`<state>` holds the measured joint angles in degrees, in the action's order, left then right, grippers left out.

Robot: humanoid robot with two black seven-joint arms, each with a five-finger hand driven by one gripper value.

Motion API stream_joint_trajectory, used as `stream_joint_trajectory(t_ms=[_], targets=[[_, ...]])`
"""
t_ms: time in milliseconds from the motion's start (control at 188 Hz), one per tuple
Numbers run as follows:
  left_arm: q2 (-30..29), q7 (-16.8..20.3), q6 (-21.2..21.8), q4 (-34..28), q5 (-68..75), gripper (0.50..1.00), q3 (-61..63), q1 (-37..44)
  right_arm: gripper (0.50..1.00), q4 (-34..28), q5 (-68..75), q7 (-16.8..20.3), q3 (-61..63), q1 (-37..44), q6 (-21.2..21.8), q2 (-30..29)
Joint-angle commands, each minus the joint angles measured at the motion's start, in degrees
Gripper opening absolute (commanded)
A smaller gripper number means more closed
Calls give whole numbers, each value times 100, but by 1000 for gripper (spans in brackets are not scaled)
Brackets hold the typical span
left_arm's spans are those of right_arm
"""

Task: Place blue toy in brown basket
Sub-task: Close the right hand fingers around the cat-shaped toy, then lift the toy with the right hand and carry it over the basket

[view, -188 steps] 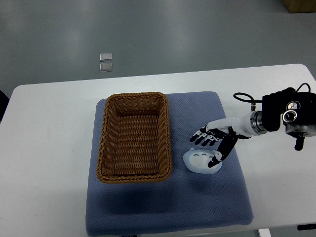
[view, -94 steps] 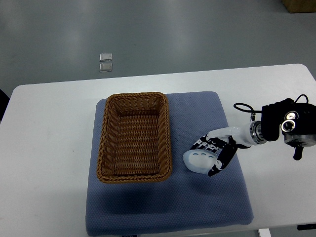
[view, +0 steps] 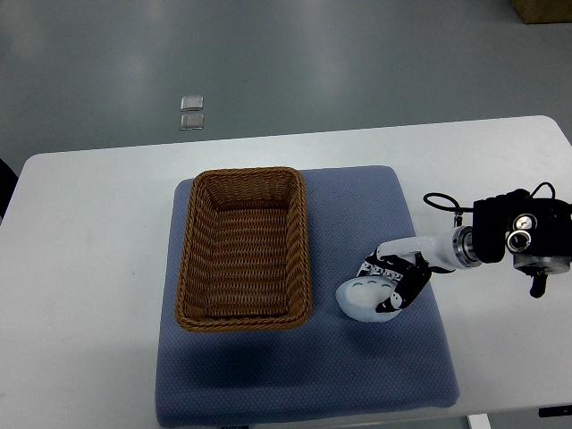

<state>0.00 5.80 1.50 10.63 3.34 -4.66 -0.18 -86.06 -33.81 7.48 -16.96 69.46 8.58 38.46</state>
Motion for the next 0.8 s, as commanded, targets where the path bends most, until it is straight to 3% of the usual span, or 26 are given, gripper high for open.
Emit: stream_joint_trajectory(t_ms=[0, 260, 473, 637, 797], targets=[[0, 0, 0, -9, 0, 1000, 9, 0, 588, 1, 14, -10, 43, 94, 12, 91], [0, 0, 0, -26, 0, 1000, 9, 0, 592, -25, 58, -1, 131, 911, 399, 346], [0, 0, 0, 9, 0, 1000, 0, 0, 599, -8, 181, -1, 131, 1746, 575, 205], [0, 0, 0, 9, 0, 1000, 9, 0, 603, 335, 357, -1, 78, 2221, 566, -375], [0, 0, 0, 9, 8, 1000, 0, 0, 607, 976, 506, -1, 35, 2379, 557, -1297]])
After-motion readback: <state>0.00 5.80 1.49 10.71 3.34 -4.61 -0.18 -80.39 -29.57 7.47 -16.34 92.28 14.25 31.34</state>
